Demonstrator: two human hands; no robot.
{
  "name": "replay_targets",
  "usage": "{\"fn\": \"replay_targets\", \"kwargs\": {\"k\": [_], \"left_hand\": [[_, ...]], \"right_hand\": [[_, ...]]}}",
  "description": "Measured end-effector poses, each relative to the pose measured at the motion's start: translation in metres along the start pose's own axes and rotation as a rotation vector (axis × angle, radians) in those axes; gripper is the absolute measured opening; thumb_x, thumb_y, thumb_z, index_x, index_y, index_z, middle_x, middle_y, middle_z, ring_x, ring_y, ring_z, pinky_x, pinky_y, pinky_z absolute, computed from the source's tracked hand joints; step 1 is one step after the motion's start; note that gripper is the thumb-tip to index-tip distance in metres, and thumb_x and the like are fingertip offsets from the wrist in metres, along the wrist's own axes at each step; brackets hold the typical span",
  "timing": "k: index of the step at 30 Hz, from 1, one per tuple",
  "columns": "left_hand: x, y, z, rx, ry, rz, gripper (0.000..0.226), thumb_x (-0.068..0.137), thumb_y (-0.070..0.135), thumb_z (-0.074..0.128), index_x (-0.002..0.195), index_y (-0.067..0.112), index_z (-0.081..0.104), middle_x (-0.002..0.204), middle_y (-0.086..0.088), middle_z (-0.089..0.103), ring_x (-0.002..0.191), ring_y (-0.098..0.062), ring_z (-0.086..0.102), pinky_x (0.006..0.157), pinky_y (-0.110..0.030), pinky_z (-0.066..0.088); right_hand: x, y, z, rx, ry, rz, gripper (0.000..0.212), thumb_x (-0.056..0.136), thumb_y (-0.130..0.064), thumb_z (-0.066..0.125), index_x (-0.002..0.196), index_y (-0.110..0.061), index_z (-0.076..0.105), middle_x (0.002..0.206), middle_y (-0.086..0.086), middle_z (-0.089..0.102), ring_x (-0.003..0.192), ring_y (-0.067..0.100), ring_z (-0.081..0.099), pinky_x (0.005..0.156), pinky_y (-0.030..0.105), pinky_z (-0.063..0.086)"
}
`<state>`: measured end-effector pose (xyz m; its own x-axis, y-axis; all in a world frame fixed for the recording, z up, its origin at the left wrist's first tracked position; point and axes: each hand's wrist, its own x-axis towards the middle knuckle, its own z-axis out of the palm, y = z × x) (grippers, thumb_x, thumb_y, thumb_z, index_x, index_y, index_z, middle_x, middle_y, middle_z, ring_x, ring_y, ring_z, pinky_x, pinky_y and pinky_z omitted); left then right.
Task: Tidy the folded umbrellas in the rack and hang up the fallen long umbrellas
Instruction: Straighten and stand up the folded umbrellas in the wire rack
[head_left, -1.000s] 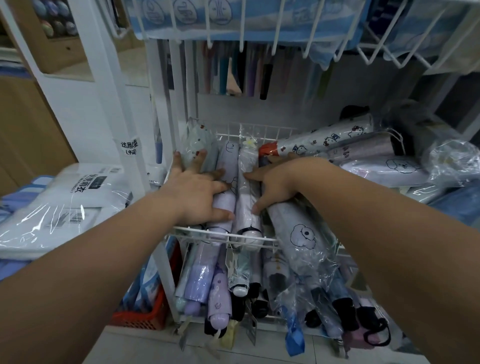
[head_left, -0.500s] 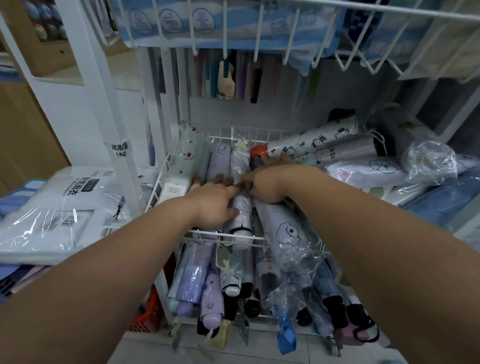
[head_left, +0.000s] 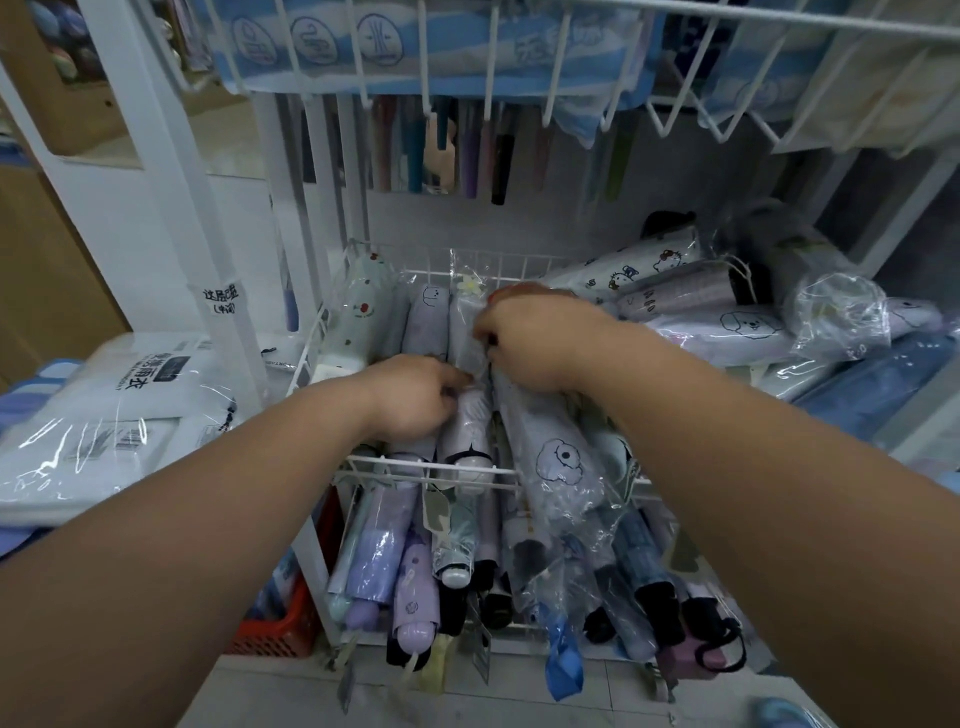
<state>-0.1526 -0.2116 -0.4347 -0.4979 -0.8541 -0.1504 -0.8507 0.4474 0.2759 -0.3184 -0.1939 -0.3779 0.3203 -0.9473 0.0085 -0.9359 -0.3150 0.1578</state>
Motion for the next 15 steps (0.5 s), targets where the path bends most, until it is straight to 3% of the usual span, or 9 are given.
{"fn": "replay_targets", "kwargs": {"k": [3,6,9,11,13,15], "left_hand": [[-0.013,0.014,0.004,-0.207,0.222,-0.017,0.043,0.100,0.039,0.052,0.143,0.034,0.053,0.142,0.001,0.060,0.128,-0.021,0.055,0.105,-0.033,0.045],[-0.033,0.044,0.004,-0.447,0.343,-0.028,0.042,0.098,0.048,0.053,0.137,0.033,0.059,0.131,0.001,0.065,0.117,-0.018,0.060,0.096,-0.029,0.045],[-0.048,0.071,0.001,-0.505,0.250,-0.042,0.046,0.096,0.057,0.052,0.137,0.037,0.056,0.136,0.003,0.061,0.117,-0.018,0.060,0.096,-0.031,0.047],[-0.052,0.080,-0.001,-0.517,0.142,-0.078,0.056,0.092,0.060,0.055,0.143,0.038,0.049,0.140,0.003,0.058,0.114,-0.021,0.062,0.091,-0.035,0.053],[-0.055,0.084,-0.001,-0.556,0.068,-0.135,0.067,0.090,0.060,0.060,0.149,0.035,0.042,0.128,0.005,0.061,0.102,-0.025,0.069,0.069,-0.033,0.058],[-0.057,0.088,-0.001,-0.642,0.032,-0.172,0.071,0.089,0.055,0.065,0.151,0.030,0.039,0.108,0.009,0.060,0.084,-0.024,0.071,0.062,-0.038,0.061]], "right_hand": [[-0.027,0.017,-0.012,-0.011,0.102,-0.011,0.016,0.089,-0.030,0.055,0.102,-0.031,0.065,0.108,0.002,0.065,0.103,0.029,0.059,0.090,0.042,0.051],[-0.055,0.035,-0.011,-0.017,0.174,0.005,0.030,0.090,-0.044,0.052,0.111,-0.027,0.066,0.110,0.006,0.065,0.110,0.031,0.056,0.093,0.043,0.048],[-0.076,0.042,-0.001,-0.006,0.247,0.042,0.044,0.087,-0.053,0.046,0.115,-0.029,0.070,0.110,0.004,0.066,0.110,0.032,0.055,0.093,0.044,0.048],[-0.088,0.043,0.003,0.043,0.296,0.070,0.038,0.091,-0.056,0.054,0.116,-0.034,0.071,0.116,0.000,0.064,0.113,0.031,0.052,0.094,0.042,0.044],[-0.099,0.042,0.007,0.069,0.306,0.068,0.035,0.091,-0.057,0.058,0.119,-0.039,0.069,0.126,-0.004,0.059,0.119,0.028,0.047,0.098,0.044,0.036],[-0.104,0.040,0.013,0.032,0.257,0.059,0.039,0.091,-0.060,0.055,0.124,-0.043,0.065,0.139,-0.007,0.051,0.129,0.028,0.040,0.107,0.048,0.028]]}}
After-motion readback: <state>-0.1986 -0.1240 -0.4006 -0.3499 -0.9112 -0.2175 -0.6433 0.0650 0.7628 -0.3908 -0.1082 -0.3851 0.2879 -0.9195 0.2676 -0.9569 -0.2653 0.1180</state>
